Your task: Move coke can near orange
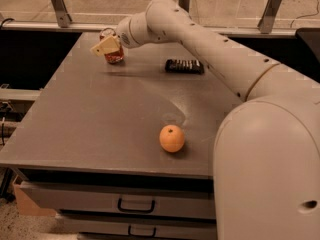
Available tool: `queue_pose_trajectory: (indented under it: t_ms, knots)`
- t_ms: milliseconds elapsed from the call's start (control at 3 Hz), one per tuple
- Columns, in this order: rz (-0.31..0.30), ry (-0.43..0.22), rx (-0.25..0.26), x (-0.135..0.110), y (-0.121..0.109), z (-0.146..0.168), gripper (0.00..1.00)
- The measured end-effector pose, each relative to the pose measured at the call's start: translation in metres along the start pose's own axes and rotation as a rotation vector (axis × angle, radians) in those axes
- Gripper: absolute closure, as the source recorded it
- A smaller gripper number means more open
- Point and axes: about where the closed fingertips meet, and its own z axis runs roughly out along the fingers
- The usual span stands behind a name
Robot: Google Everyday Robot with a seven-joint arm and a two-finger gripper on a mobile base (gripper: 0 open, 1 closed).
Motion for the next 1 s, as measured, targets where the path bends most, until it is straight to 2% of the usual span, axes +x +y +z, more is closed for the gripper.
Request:
queue_pose_trajectory:
  t_ms: [333, 667, 1000]
  knots:
    - [0.030, 0.020, 0.027, 0.0154, -0.0042, -0.0021, 0.41]
    - [0.045, 0.015, 0.030, 0.0212, -0.0039, -0.0041, 0.64]
    - [0.041, -0.017, 0.021, 0.0172, -0.0017, -0.0110, 0.87]
